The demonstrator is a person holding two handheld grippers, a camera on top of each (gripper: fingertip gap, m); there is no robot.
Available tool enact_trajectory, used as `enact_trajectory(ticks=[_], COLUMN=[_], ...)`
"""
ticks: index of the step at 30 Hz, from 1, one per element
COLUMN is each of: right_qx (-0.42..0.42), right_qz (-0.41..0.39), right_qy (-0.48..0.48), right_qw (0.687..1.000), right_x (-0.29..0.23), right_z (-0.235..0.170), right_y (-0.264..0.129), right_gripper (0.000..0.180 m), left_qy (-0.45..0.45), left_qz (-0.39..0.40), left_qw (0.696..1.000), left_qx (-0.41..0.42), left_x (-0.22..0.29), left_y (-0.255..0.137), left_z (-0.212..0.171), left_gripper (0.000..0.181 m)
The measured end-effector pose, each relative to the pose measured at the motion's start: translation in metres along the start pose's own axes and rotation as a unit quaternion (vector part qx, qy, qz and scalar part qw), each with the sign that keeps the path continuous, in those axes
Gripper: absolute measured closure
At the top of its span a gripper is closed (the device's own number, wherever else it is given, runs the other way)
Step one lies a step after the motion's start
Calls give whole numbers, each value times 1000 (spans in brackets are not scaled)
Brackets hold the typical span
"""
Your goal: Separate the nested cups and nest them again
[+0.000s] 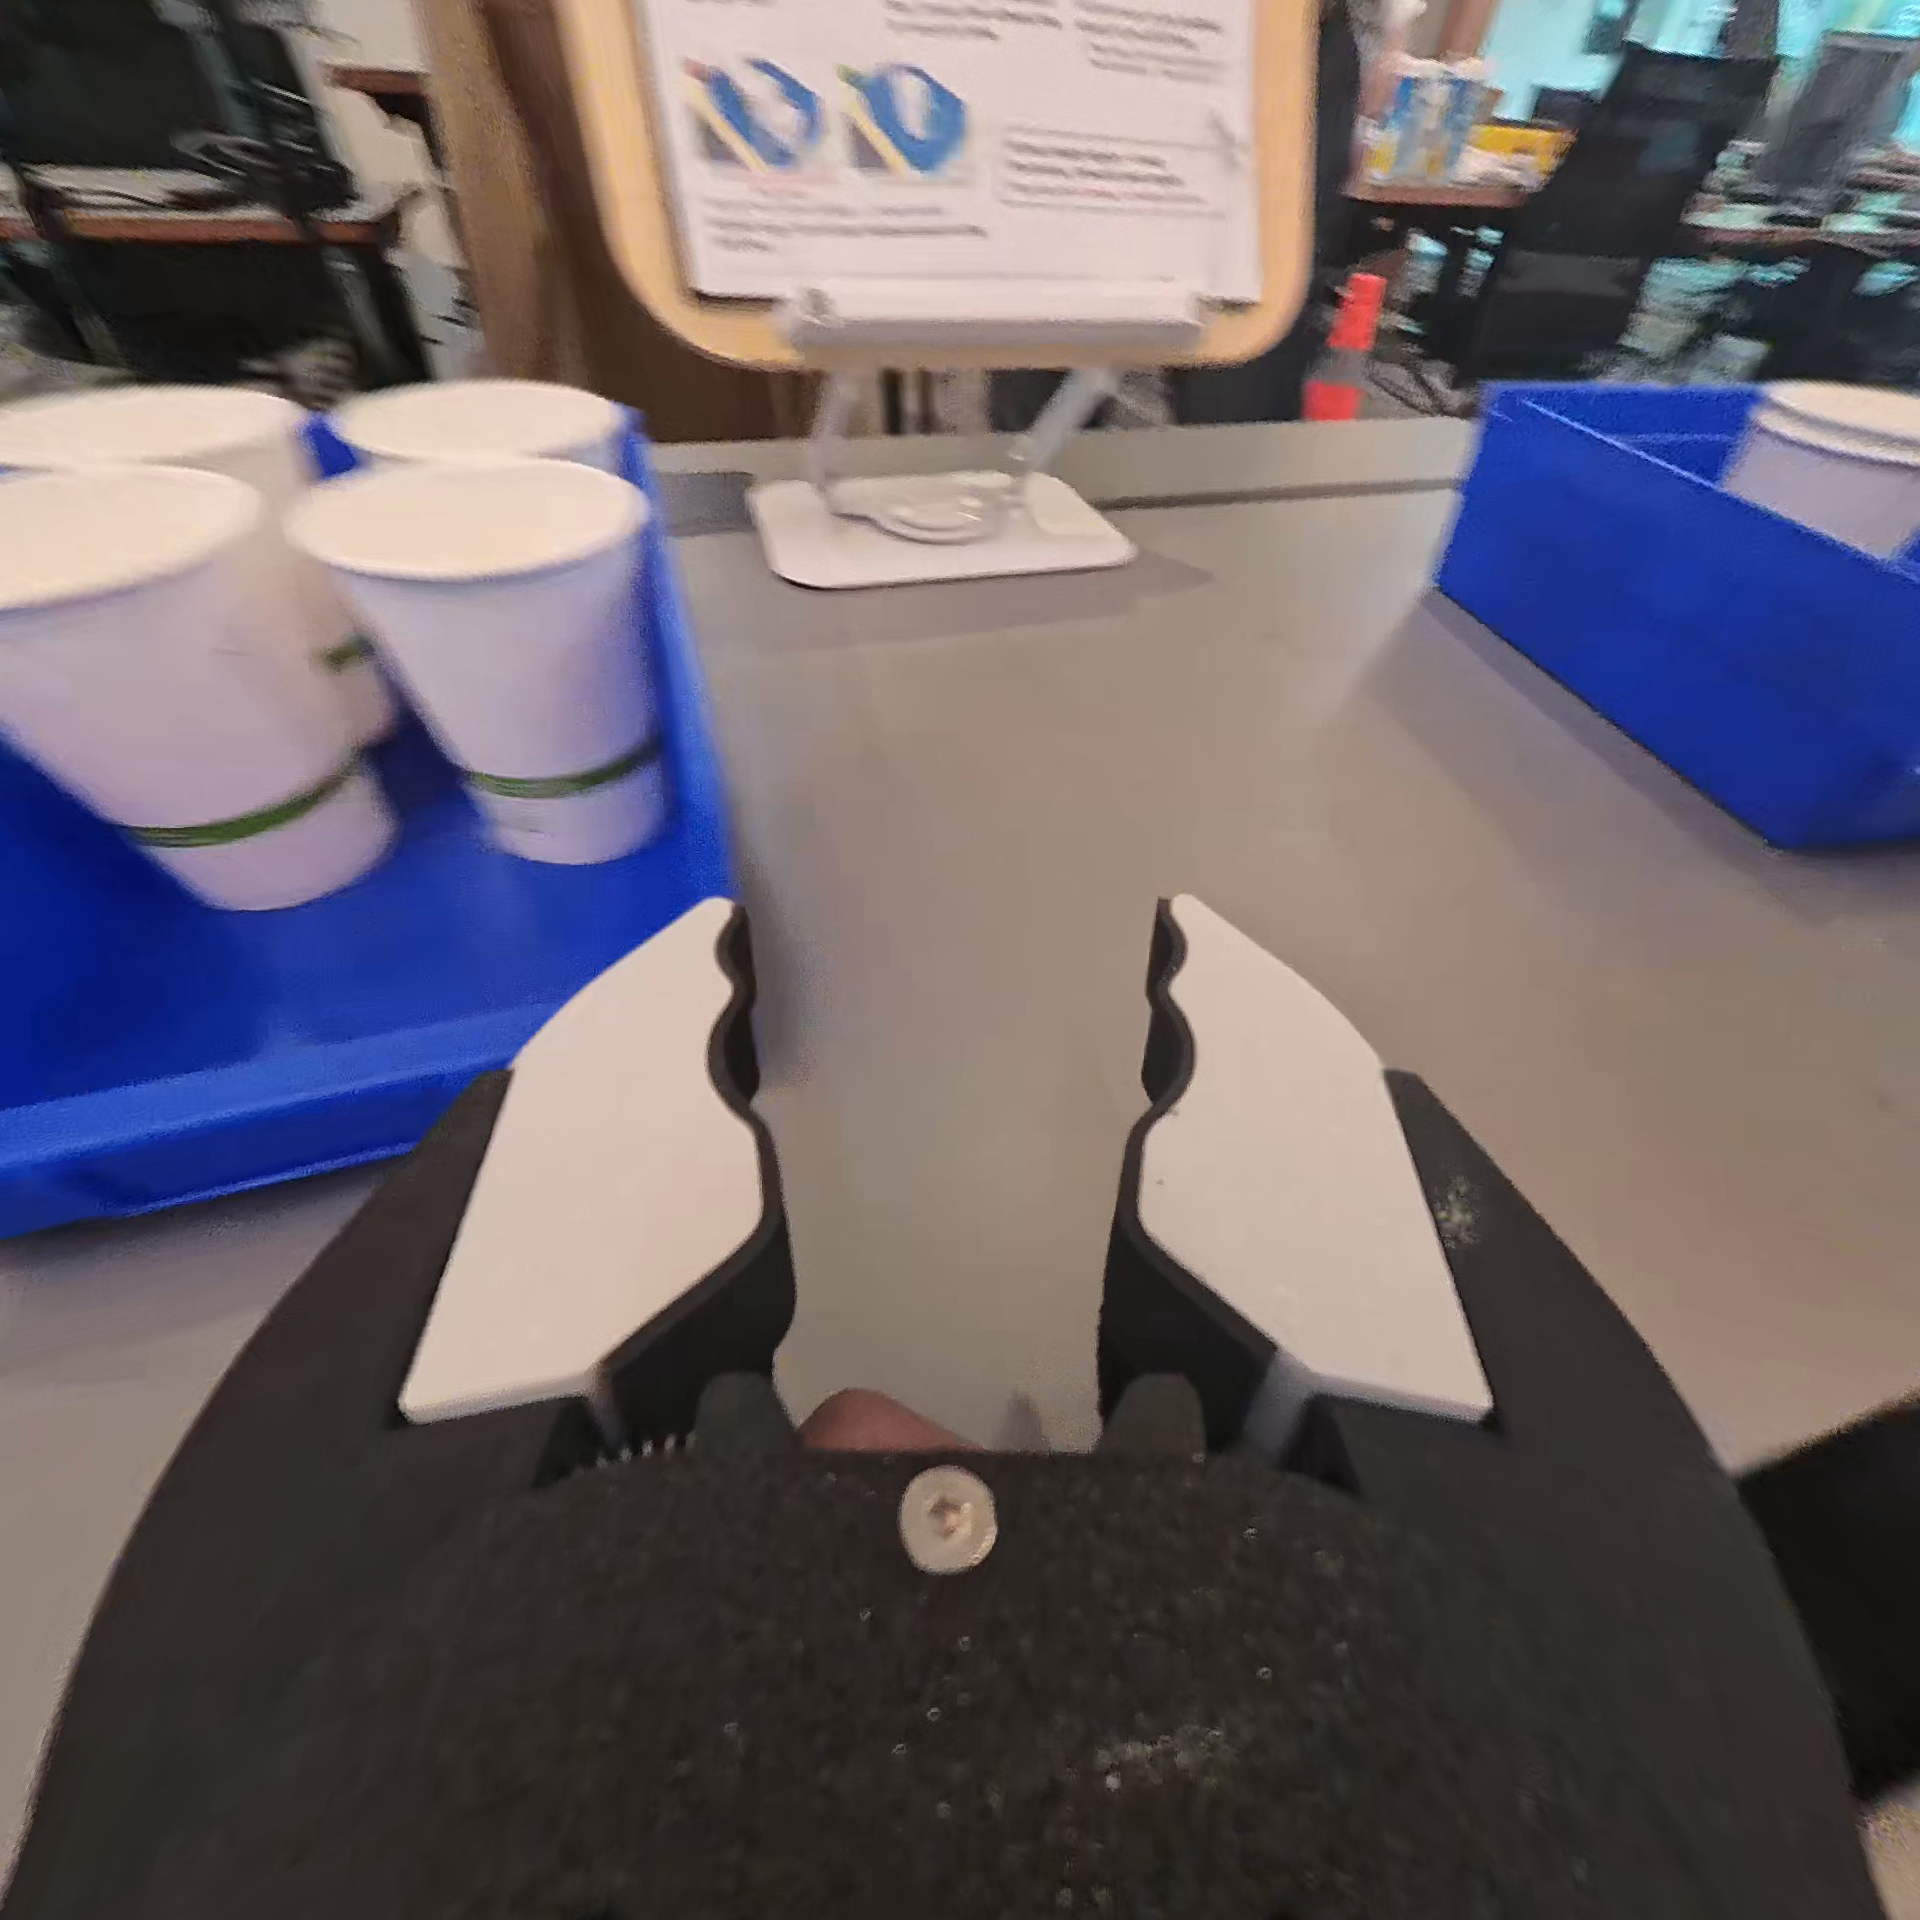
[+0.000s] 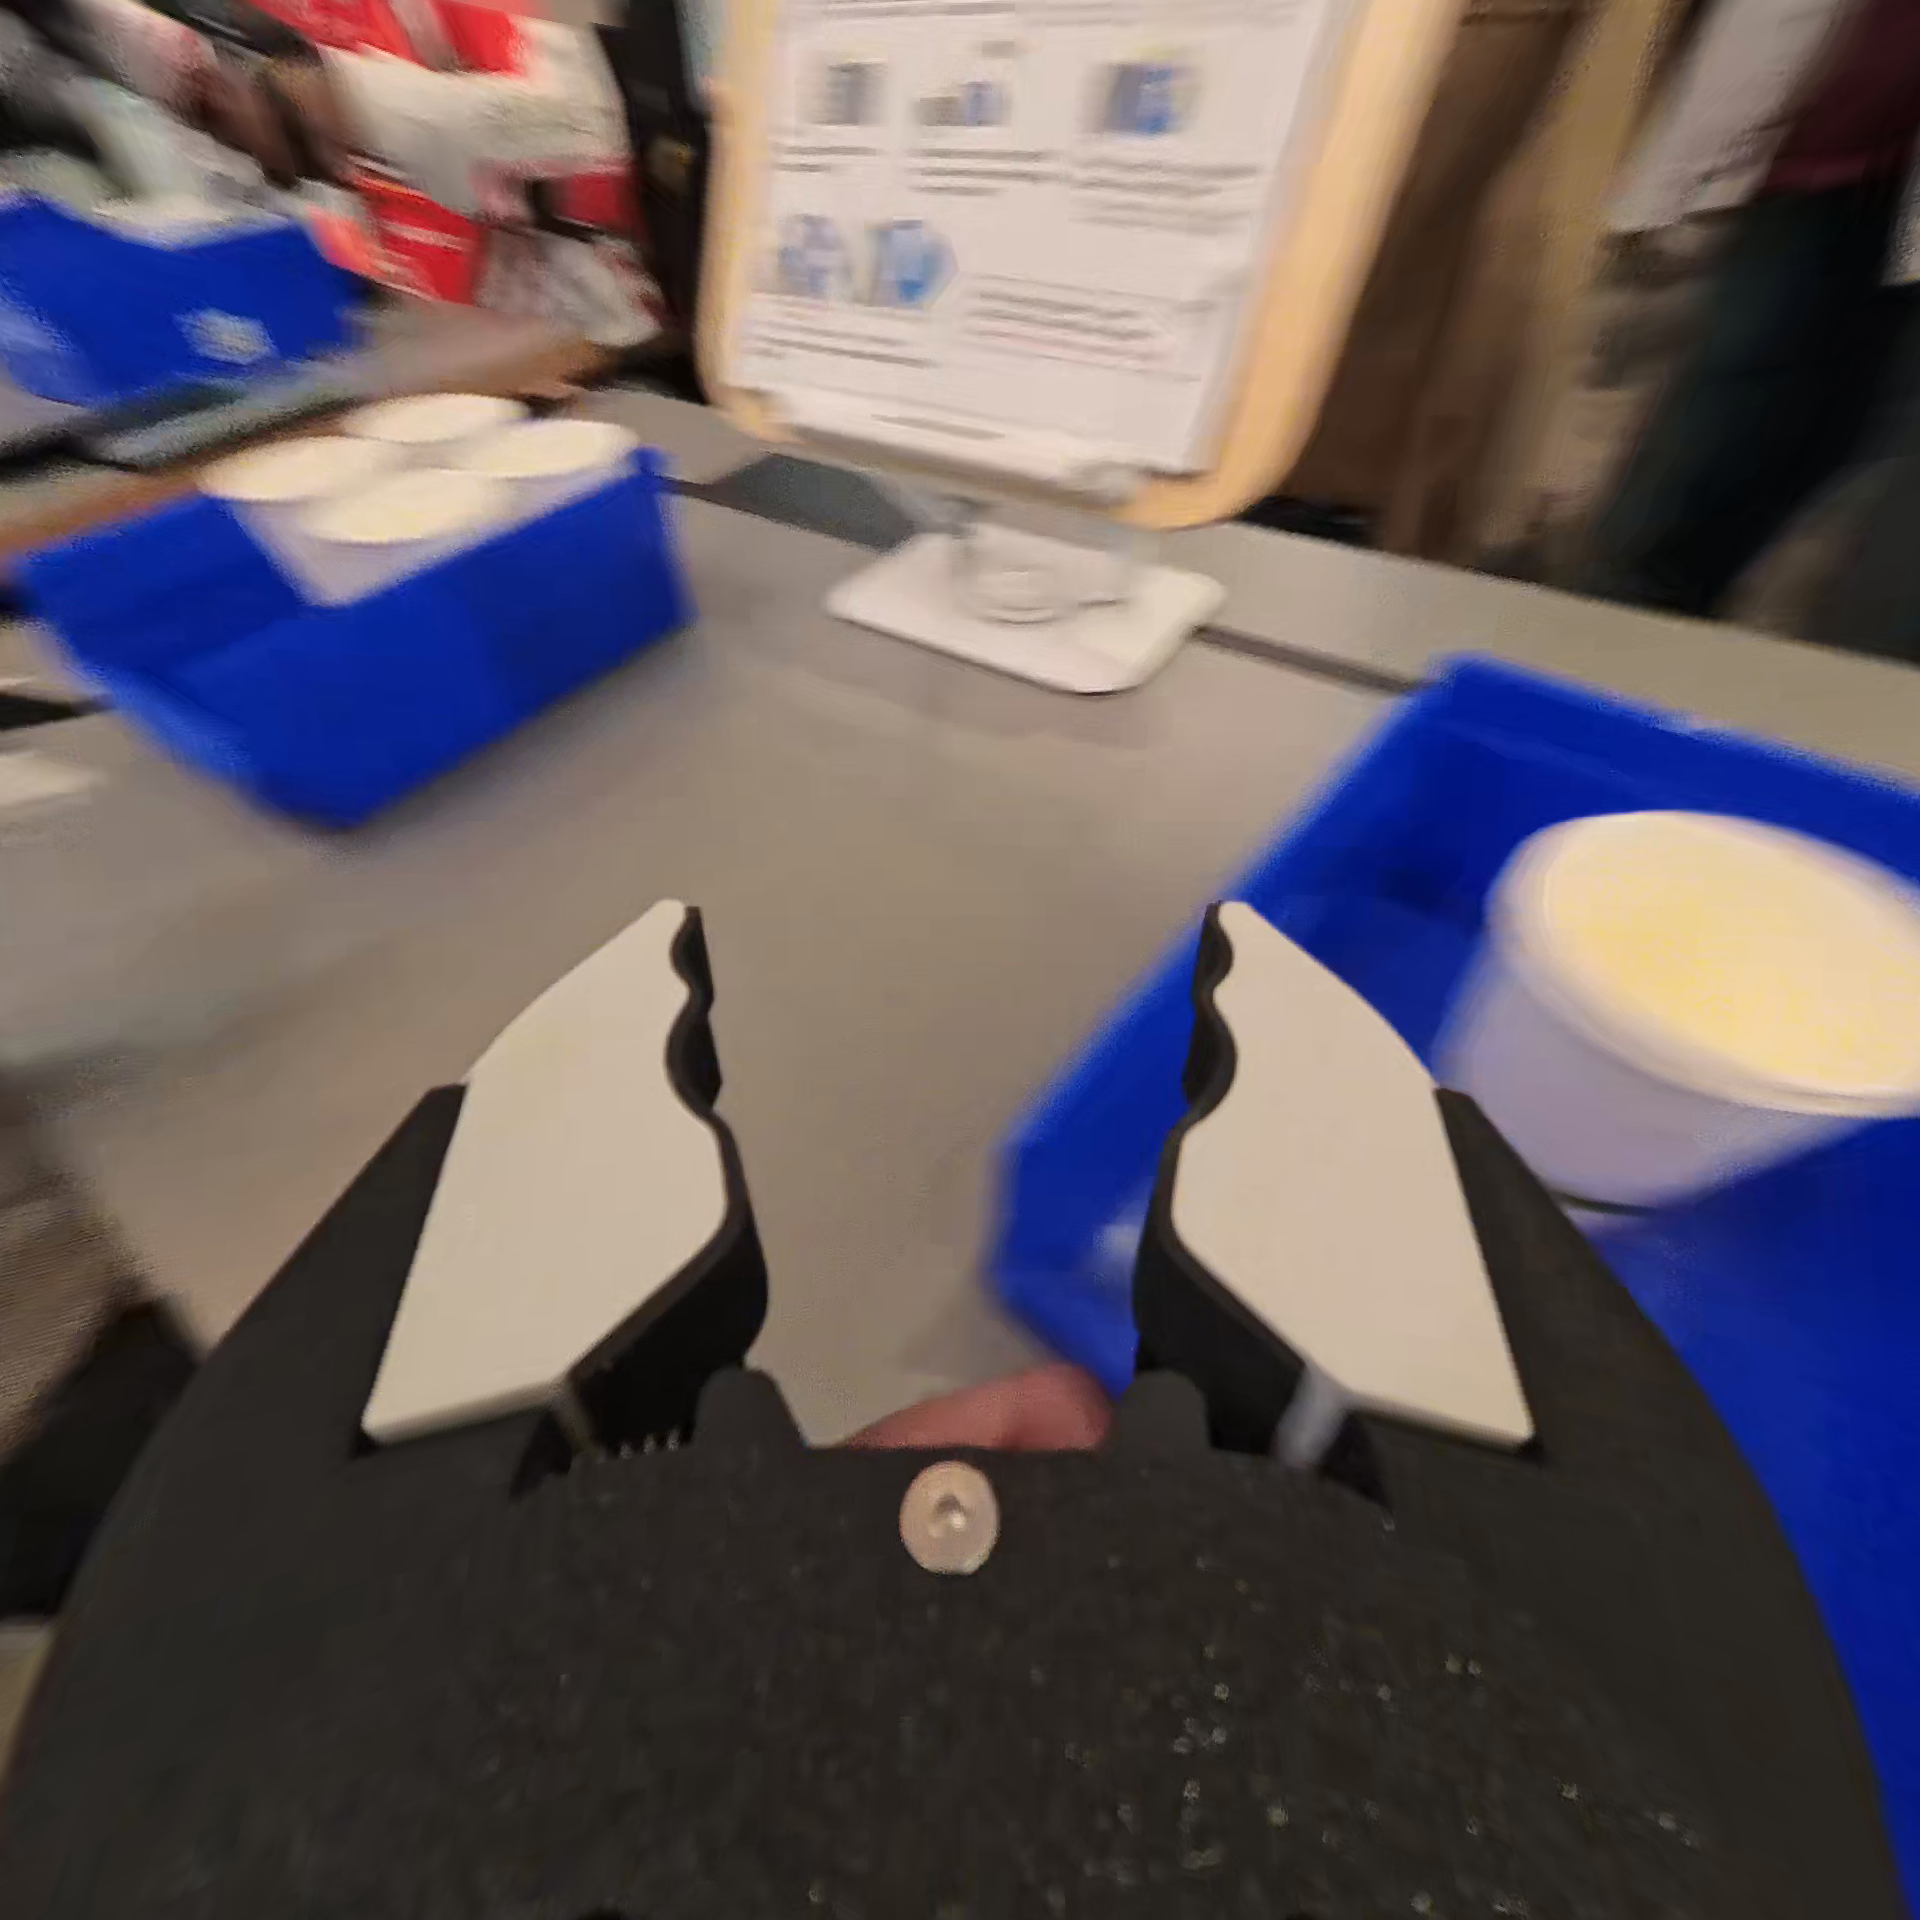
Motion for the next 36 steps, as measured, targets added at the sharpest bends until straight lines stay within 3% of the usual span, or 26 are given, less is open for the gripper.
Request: enact_trajectory(ticks=[3, 8, 14, 25, 30, 36], right_qx=[-6, -29, -17, -4, -6, -10], right_qz=[96, 183, 185, 163, 152, 137], right_qy=[75, 147, 121, 175, 155, 121], right_qw=[993, 972, 975, 971, 976, 983], right_x=[-74, -131, -123, -100, -95, -64], right_z=[-42, -73, -62, -65, -64, -57], right_y=[8, 15, 1, -19, -19, -24], right_gripper=[91, 96, 98, 104, 105, 105], left_qy=[-1, 13, 57, 114, 115, 109], left_qz=[52, 17, 8, 20, 39, 9], left_qw=[999, 997, 982, 970, 974, 987], left_qx=[7, -70, -181, -213, -191, -116], left_x=[-45, -100, -140, -139, -139, -140], left_y=[-1, 43, 111, 165, 147, 67], left_z=[23, 34, 3, -3, 6, 59], left_gripper=[110, 99, 98, 98, 101, 101])
Point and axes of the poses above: each gripper's, where its closed fingertips meet, y out along the fingers, z out of its top, x = y × z across the jaws, the point moved 7 cm from there along -y, back along the fingers, and after that the axes turned 14 degrees about x, right-handed, at the moved point
